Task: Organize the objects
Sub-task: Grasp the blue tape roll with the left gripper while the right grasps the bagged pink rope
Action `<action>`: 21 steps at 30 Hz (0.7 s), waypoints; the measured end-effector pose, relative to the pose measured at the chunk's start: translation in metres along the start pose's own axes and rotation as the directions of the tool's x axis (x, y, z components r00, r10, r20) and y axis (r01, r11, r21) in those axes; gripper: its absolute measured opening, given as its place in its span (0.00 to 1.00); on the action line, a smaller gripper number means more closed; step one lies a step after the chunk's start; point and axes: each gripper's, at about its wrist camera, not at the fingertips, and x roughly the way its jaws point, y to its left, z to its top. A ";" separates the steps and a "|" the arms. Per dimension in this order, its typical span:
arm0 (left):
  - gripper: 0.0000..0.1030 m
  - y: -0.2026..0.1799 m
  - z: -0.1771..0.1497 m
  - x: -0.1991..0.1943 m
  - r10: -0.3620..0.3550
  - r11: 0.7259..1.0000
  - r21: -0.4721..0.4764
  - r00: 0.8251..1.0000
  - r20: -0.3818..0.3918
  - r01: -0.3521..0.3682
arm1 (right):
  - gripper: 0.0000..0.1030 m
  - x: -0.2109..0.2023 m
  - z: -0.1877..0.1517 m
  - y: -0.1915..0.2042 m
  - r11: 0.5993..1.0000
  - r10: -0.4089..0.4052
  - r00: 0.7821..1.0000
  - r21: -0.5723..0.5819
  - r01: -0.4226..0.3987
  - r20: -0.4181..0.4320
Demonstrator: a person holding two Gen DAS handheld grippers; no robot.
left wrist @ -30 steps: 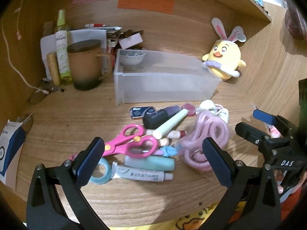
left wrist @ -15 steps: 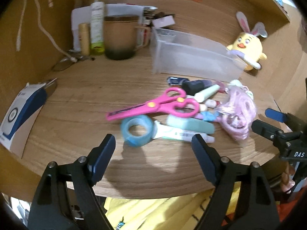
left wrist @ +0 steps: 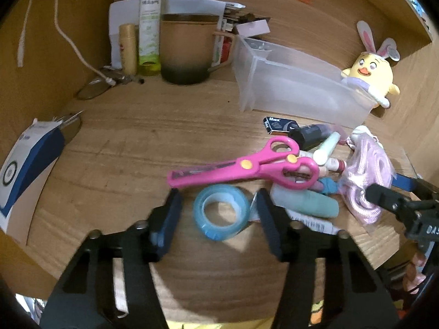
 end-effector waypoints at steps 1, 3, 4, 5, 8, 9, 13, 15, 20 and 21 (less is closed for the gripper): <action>0.44 -0.001 0.001 0.001 -0.002 1.000 0.008 1.000 0.001 0.002 | 1.00 -0.001 0.000 -0.002 1.000 0.007 1.000 -0.008 -0.007 -0.008; 0.42 -0.001 0.003 0.002 -0.006 1.000 0.019 1.000 0.001 0.006 | 1.00 -0.002 -0.002 -0.010 1.000 0.025 0.999 -0.015 -0.025 -0.023; 0.41 0.000 0.004 0.003 -0.011 1.000 0.022 1.000 0.001 0.011 | 1.00 -0.002 -0.003 -0.014 0.999 0.031 0.999 -0.017 -0.032 -0.031; 0.38 0.001 0.005 0.004 -0.009 1.000 0.023 1.000 0.003 0.009 | 1.00 -0.003 -0.004 -0.019 0.999 0.035 0.999 -0.020 -0.036 -0.039; 0.38 0.004 0.006 0.005 -0.009 1.000 0.026 1.000 0.000 0.009 | 1.00 -0.007 -0.004 -0.033 0.999 0.007 0.999 -0.032 -0.009 -0.044; 0.38 0.004 0.005 0.004 -0.008 1.000 0.027 1.000 -0.001 0.008 | 1.00 -0.009 -0.004 -0.037 0.999 -0.013 0.999 -0.029 0.012 -0.042; 0.38 0.004 -0.002 -0.006 -0.018 0.999 0.040 1.000 0.004 0.017 | 1.00 -0.017 0.002 -0.047 0.999 -0.040 0.999 0.029 0.041 -0.028; 0.37 0.003 -0.003 -0.012 -0.019 0.999 0.043 1.000 0.012 0.018 | 1.00 -0.020 0.007 -0.049 0.996 -0.006 1.000 0.086 0.008 -0.016; 0.37 0.001 0.000 -0.026 -0.037 0.998 0.044 0.998 0.048 0.035 | 1.00 -0.004 0.016 -0.043 0.983 -0.033 0.999 0.178 0.036 -0.015; 0.37 0.000 0.001 -0.028 -0.040 0.998 0.048 0.998 0.055 0.037 | 1.00 0.003 0.017 -0.041 0.982 -0.045 0.999 0.180 0.049 -0.025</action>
